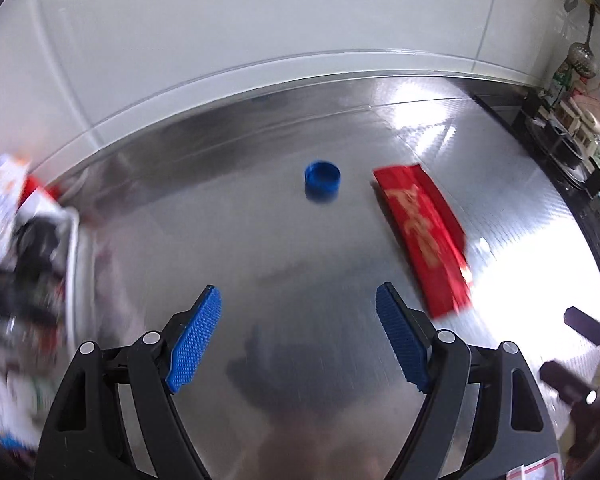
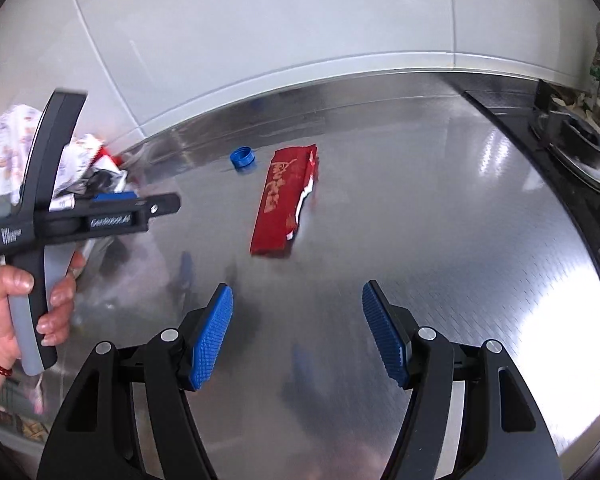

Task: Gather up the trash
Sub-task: 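Grasp the blue bottle cap with the left tool while the right tool grasps the red packet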

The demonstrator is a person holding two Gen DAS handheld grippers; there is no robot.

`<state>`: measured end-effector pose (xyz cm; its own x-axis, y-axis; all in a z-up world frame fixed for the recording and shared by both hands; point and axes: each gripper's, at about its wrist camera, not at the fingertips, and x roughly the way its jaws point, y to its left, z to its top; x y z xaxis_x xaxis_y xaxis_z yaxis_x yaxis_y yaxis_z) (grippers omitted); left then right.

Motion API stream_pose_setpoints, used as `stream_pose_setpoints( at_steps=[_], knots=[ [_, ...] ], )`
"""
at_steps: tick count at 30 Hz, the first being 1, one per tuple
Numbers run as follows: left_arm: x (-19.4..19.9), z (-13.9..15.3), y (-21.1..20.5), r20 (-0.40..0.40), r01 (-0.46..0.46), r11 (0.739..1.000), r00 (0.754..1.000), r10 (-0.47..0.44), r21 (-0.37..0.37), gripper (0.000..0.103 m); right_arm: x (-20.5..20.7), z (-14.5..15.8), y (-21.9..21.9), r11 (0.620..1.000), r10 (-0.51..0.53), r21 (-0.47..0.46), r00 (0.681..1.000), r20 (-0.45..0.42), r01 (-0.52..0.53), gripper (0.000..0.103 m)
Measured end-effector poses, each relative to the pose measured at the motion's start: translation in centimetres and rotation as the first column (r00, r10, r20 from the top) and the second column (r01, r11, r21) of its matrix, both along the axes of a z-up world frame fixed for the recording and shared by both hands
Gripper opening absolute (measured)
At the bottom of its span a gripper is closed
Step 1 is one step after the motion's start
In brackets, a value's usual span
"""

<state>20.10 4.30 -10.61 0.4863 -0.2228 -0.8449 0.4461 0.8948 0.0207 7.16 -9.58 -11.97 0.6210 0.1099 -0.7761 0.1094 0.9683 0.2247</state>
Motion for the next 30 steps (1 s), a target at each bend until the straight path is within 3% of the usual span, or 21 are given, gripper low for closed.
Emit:
stream_pose_setpoints(
  at_steps=[8,16,21,24,25,28,30],
  knots=[
    [5.0,-2.6,-2.7,-0.035,0.071,0.997,0.997,-0.07,0.025,0.078,5.7,-2.5,1.2,0.999,-0.036,-0.023,0.997,-0.073,0.034,0.068],
    [8.0,-4.0,-3.7,-0.04,0.097,0.995,0.995,-0.096,0.027,0.075,8.2,-3.7,1.9,0.997,-0.052,-0.059,0.994,-0.094,0.046,0.068],
    [9.2,-3.8,-3.8,-0.017,0.11,0.994,0.994,-0.109,0.012,0.066,9.2,-3.9,2.3,0.993,-0.06,-0.107,0.995,-0.083,0.051,0.068],
    [9.3,-3.6,-3.9,0.0,0.116,0.993,0.993,-0.116,0.004,0.056,9.7,-4.0,2.3,0.991,-0.061,-0.122,0.995,-0.075,0.052,0.067],
    [9.3,-3.5,-3.9,0.006,0.115,0.993,0.993,-0.115,0.001,0.05,9.7,-3.9,2.3,0.991,-0.057,-0.121,0.996,-0.07,0.048,0.065],
    [9.3,-3.3,-4.1,0.013,0.113,0.994,0.993,-0.113,0.001,0.034,10.1,-3.8,2.3,0.994,-0.044,-0.101,0.997,-0.058,0.038,0.042],
    [9.7,-3.3,-3.7,0.009,0.111,0.994,0.994,-0.111,-0.003,0.032,10.3,-3.8,2.0,0.995,-0.052,-0.083,0.997,-0.054,0.048,0.035]
  ],
)
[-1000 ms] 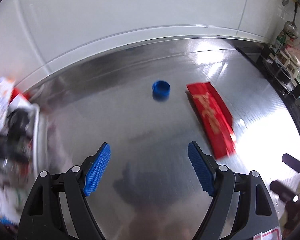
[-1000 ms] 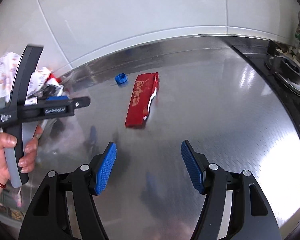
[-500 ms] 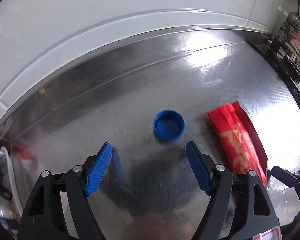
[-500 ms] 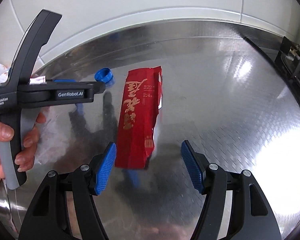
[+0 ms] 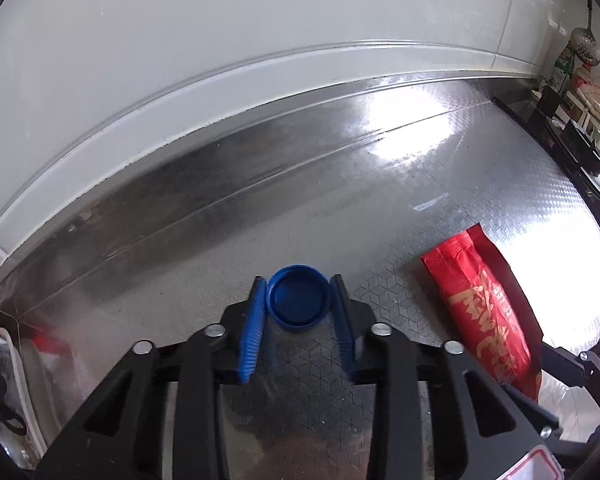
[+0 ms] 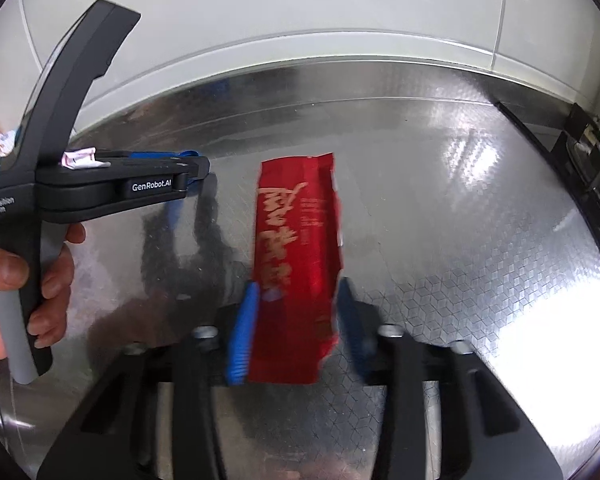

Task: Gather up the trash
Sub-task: 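Grasp the blue bottle cap with the left tool while the right tool grasps the red packet, then carry the cap and red packet down over the yellow bin and open both tools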

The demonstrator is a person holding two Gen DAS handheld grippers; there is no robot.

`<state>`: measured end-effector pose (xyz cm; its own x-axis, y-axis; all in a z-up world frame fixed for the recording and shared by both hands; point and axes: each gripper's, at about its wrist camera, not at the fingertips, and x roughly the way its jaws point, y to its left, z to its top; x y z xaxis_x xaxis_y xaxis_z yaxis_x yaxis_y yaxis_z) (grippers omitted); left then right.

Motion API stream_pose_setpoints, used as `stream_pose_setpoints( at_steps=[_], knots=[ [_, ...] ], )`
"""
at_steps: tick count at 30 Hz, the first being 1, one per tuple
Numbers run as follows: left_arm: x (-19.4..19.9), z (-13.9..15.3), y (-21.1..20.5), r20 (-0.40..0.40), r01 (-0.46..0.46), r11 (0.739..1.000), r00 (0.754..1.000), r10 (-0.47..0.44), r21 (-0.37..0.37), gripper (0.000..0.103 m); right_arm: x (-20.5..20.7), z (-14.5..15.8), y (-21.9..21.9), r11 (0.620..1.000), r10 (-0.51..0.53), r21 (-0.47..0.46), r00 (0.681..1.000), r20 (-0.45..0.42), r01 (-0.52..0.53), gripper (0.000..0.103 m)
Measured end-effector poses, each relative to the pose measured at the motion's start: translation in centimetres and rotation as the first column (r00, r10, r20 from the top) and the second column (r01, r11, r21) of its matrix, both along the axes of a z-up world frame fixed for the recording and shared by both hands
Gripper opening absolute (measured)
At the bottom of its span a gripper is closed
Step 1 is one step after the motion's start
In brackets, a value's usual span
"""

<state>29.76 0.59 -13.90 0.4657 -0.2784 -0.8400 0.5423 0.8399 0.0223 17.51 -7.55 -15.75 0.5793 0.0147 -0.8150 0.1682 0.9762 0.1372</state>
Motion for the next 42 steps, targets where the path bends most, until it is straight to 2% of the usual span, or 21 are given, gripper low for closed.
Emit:
stream_pose_setpoints(
  at_steps=[1,4,5,9,20,31,36,42],
  knots=[
    [0.1,0.0,-0.1,-0.001,0.002,1.0,1.0,-0.002,0.0,0.031,0.0,0.1,-0.3,1.0,-0.006,0.013,1.0,0.004,0.006,0.034],
    [0.4,-0.1,-0.3,-0.002,0.007,1.0,1.0,-0.007,0.005,0.031,-0.3,0.4,-1.3,0.998,-0.033,0.054,0.999,0.018,0.032,0.02],
    [0.3,0.0,-0.1,-0.004,0.007,1.0,1.0,-0.007,0.004,0.031,-0.4,0.6,-1.6,0.997,-0.039,0.06,0.999,0.022,0.037,0.01],
    [-0.4,-0.1,0.4,-0.016,-0.001,1.0,1.0,0.001,-0.013,0.031,-0.3,1.1,-1.8,0.995,-0.034,0.094,0.998,0.045,0.029,0.003],
    [-3.4,1.1,2.0,-0.015,-0.011,0.999,1.0,0.011,-0.036,0.031,-2.9,3.8,-1.8,0.989,-0.041,0.146,0.993,0.113,0.024,0.0],
    [-7.3,2.8,2.0,0.005,-0.028,0.998,1.0,0.029,-0.06,0.031,-6.9,5.6,-3.0,0.99,-0.012,0.138,0.992,0.127,-0.006,0.0],
    [-10.7,3.1,1.7,0.015,-0.062,0.997,0.998,0.063,-0.051,0.031,-9.5,6.6,-3.9,0.989,0.033,0.136,0.989,0.142,-0.053,0.0],
    [-17.1,4.0,1.7,0.031,-0.133,0.99,0.99,0.134,-0.048,0.031,-14.6,7.4,-5.8,0.98,0.123,0.134,0.979,0.16,-0.145,0.001]
  ],
)
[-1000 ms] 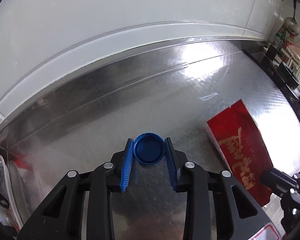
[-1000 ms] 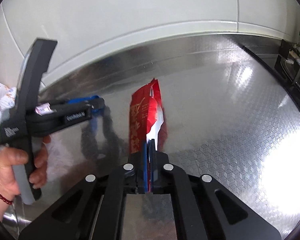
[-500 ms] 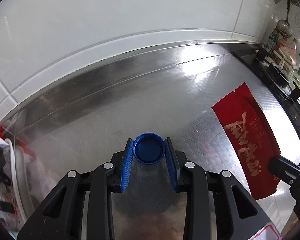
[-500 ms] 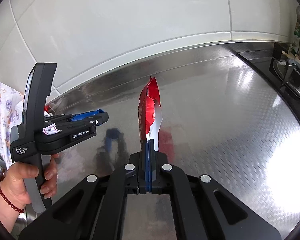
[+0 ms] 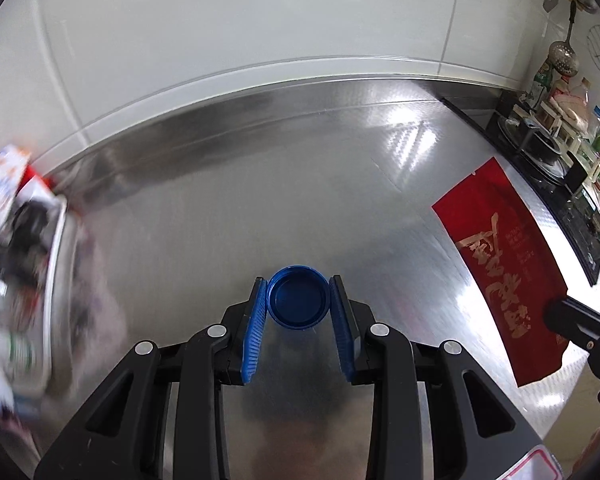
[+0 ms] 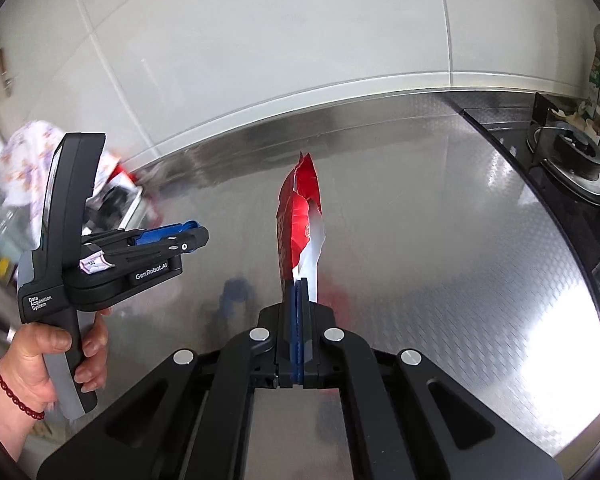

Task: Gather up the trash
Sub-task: 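Carry the cap and red packet down over the yellow bin and open both tools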

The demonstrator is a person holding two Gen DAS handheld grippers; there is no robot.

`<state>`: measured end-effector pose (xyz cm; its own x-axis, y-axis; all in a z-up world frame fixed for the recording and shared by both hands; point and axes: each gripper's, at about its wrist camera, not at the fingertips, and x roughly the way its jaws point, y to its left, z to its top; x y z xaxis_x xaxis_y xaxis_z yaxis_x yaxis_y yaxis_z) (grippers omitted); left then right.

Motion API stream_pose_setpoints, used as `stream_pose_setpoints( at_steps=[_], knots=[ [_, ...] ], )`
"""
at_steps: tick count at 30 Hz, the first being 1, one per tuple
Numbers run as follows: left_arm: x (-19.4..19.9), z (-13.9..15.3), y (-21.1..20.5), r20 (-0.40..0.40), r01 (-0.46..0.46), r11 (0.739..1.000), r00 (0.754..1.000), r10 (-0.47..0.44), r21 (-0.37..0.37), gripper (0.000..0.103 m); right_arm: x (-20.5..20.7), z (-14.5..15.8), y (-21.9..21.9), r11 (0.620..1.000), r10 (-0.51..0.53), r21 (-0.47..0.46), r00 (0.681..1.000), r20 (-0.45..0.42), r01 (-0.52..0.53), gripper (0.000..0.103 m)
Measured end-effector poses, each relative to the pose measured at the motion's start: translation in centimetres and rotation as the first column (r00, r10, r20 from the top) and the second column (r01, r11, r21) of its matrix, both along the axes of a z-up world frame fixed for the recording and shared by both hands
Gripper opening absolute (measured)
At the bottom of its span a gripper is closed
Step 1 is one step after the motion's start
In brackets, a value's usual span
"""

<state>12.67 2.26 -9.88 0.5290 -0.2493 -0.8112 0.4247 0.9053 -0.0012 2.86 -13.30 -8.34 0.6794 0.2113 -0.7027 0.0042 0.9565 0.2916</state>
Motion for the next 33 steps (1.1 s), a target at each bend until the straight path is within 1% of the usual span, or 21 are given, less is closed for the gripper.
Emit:
stream_pose_setpoints(
  at_steps=[5,8,9,13,17,20,25,29,31,33],
  knots=[
    [-6.2,0.5,-0.8,0.023,-0.064,0.998,0.998,0.064,0.009,0.031,-5.0,0.2,-1.9,0.997,0.076,0.002,0.997,0.021,-0.076,0.001],
    [-9.3,0.8,-0.6,0.028,-0.098,0.995,0.995,0.098,0.007,0.031,-6.7,0.0,-2.4,0.993,0.117,-0.002,0.993,0.023,-0.117,0.001],
    [-10.5,0.8,-0.3,0.029,-0.108,0.994,0.994,0.108,0.006,0.031,-8.0,0.1,-2.6,0.991,0.133,-0.004,0.991,0.023,-0.133,0.001],
    [-15.3,1.2,-0.6,0.027,-0.117,0.993,0.993,0.116,0.014,0.031,-11.6,0.1,-3.5,0.986,0.165,0.008,0.986,0.024,-0.166,0.001],
    [-19.5,1.3,-1.1,0.031,-0.088,0.996,0.996,0.087,0.029,0.031,-15.2,-0.2,-4.4,0.986,0.165,0.024,0.986,0.025,-0.166,0.001],
    [-22.4,1.0,-1.3,0.023,-0.063,0.998,0.998,0.062,0.025,0.031,-18.1,-0.7,-4.9,0.988,0.151,0.029,0.988,0.024,-0.152,0.001],
    [-27.6,-0.1,-2.2,0.0,0.016,0.999,1.0,-0.016,0.035,0.031,-22.8,-1.8,-6.2,0.992,0.123,0.021,0.992,0.009,-0.123,0.001],
    [-31.8,-1.9,-2.8,-0.027,0.089,0.995,0.996,-0.087,0.052,0.031,-26.8,-3.0,-6.7,0.992,0.129,0.005,0.991,-0.033,-0.129,0.001],
    [-33.6,-3.1,-3.2,-0.056,0.124,0.991,0.991,-0.121,0.059,0.031,-28.3,-3.8,-6.9,0.989,0.148,-0.013,0.987,-0.059,-0.149,0.001],
    [-34.9,-4.7,-3.6,-0.089,0.157,0.985,0.985,-0.15,0.077,0.031,-29.8,-5.2,-6.7,0.984,0.174,-0.025,0.979,-0.103,-0.178,0.001]
  ],
)
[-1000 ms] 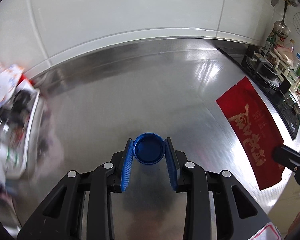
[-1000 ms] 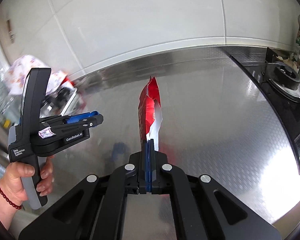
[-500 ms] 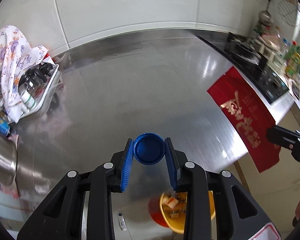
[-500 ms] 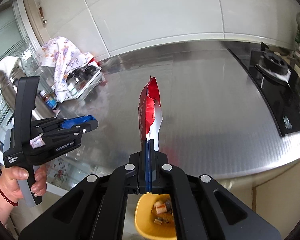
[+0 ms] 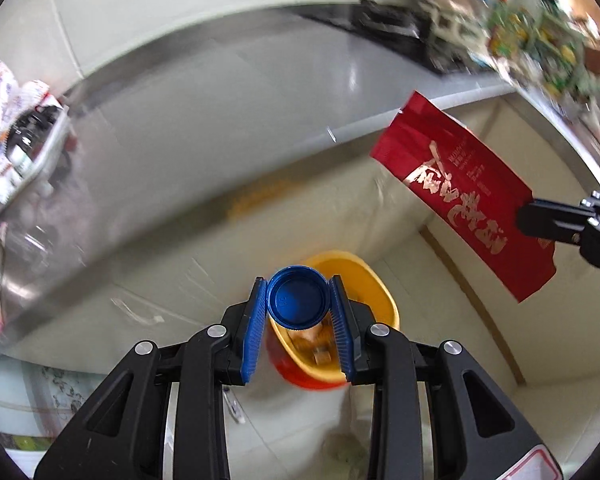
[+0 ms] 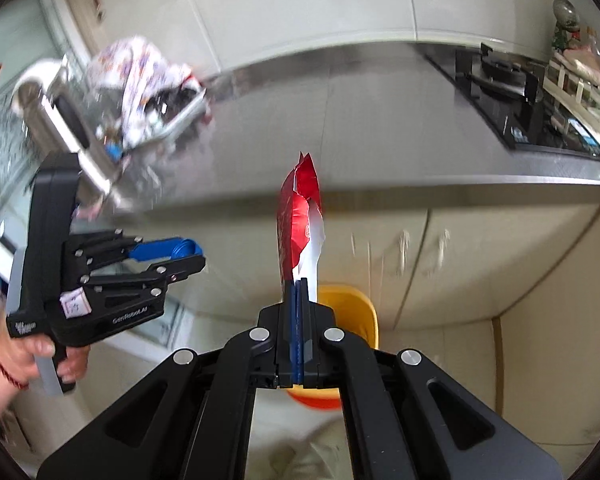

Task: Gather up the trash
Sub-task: 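Carry the cap and red packet down over the yellow bin and open both tools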

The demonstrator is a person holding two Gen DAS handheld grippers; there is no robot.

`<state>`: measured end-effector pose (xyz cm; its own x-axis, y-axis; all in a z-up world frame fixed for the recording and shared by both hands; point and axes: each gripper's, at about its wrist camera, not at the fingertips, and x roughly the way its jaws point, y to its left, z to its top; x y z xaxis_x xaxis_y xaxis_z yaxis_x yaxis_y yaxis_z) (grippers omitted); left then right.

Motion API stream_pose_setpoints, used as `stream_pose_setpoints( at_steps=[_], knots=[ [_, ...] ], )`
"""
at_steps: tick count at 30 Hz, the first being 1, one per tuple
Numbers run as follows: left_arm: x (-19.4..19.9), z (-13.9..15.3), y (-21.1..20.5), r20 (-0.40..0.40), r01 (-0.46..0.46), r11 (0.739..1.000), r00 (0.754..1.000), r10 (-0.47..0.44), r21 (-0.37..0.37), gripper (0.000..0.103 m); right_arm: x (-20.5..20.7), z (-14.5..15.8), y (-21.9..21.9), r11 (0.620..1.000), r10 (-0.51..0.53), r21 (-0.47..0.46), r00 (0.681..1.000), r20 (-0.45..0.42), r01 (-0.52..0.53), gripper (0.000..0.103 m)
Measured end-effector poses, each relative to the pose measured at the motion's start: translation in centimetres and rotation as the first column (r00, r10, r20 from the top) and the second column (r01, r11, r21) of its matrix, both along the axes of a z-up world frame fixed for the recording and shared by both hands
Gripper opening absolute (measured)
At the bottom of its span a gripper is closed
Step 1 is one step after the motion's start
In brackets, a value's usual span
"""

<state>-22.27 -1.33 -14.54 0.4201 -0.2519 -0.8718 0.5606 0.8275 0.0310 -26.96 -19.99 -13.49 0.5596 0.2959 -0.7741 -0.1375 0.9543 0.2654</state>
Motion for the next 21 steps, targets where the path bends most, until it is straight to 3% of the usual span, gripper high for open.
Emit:
stream_pose_setpoints(
  at_steps=[6,12,16,21],
  knots=[
    [-0.9,-5.7,-1.4,-0.114,0.082,0.993,0.991,-0.073,0.08,0.031,0.0,-5.8,0.3,0.997,0.074,-0.022,0.982,-0.174,-0.079,0.001],
    [1.2,-13.9,-3.9,-0.25,0.163,0.977,0.96,-0.125,0.138,0.031,5.0,-15.0,0.3,0.994,0.106,0.002,0.925,-0.366,-0.113,0.001],
    [3.3,-19.7,-5.3,-0.335,0.169,0.971,0.937,-0.104,0.17,0.031,8.4,-21.4,0.4,0.991,0.117,-0.007,0.885,-0.451,-0.135,0.001],
    [4.7,-24.9,-5.7,-0.391,0.136,0.971,0.919,-0.049,0.196,0.031,11.0,-27.5,0.1,0.992,0.119,0.017,0.852,-0.509,-0.128,0.001]
  ],
)
